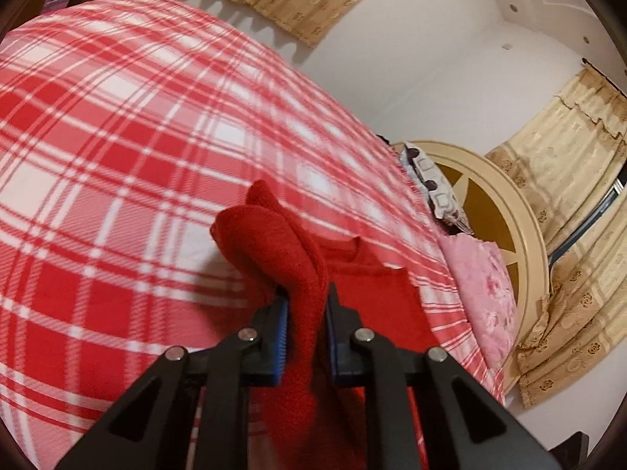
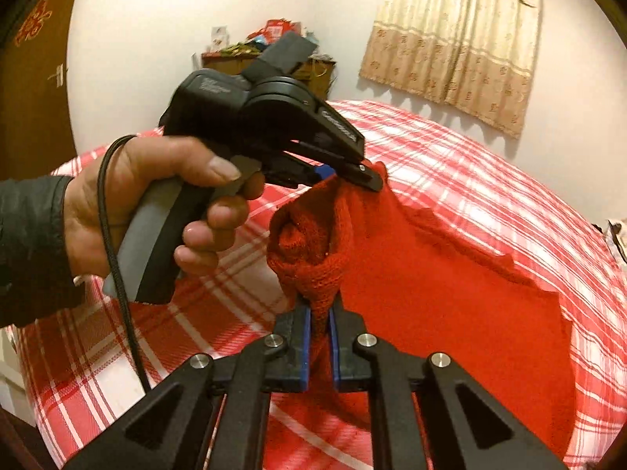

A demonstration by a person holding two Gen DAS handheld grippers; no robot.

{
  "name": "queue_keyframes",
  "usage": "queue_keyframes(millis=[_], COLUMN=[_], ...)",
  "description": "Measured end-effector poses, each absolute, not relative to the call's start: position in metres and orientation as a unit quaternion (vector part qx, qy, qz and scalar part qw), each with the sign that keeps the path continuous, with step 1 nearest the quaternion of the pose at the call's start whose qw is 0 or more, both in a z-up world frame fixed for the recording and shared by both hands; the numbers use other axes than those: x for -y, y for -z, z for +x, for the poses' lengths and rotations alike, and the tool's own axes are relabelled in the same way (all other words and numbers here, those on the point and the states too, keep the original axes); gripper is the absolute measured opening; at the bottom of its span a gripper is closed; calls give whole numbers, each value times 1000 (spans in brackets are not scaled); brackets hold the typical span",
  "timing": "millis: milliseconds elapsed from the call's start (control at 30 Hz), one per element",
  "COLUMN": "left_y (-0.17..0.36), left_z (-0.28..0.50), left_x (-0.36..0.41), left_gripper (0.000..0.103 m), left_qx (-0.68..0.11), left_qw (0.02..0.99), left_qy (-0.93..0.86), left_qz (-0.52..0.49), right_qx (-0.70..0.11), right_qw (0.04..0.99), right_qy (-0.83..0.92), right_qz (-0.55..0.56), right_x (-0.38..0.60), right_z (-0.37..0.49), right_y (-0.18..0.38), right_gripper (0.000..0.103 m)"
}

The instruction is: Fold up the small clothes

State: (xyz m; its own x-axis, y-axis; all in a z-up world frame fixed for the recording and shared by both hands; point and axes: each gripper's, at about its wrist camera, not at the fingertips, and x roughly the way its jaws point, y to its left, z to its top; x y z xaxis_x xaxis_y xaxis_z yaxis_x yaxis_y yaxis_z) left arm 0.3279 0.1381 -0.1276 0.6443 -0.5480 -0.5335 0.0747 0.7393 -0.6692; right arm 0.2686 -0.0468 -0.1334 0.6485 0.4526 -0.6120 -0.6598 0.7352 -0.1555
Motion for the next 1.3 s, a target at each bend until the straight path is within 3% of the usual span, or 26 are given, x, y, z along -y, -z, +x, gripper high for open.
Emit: queue_keyframes(millis=[1300], left_y=[92], left_z=[356], left_x=[-35], left_gripper=[16], left_qx=[-365], left_qw=[852], left_qy=[245], left_qz=[-284], right_qx=[-275], right_qw=[923], right_qy=[-255], right_qz=[-89], right_x=[134], right_z=[255], right_y=[115], right_gripper=[7])
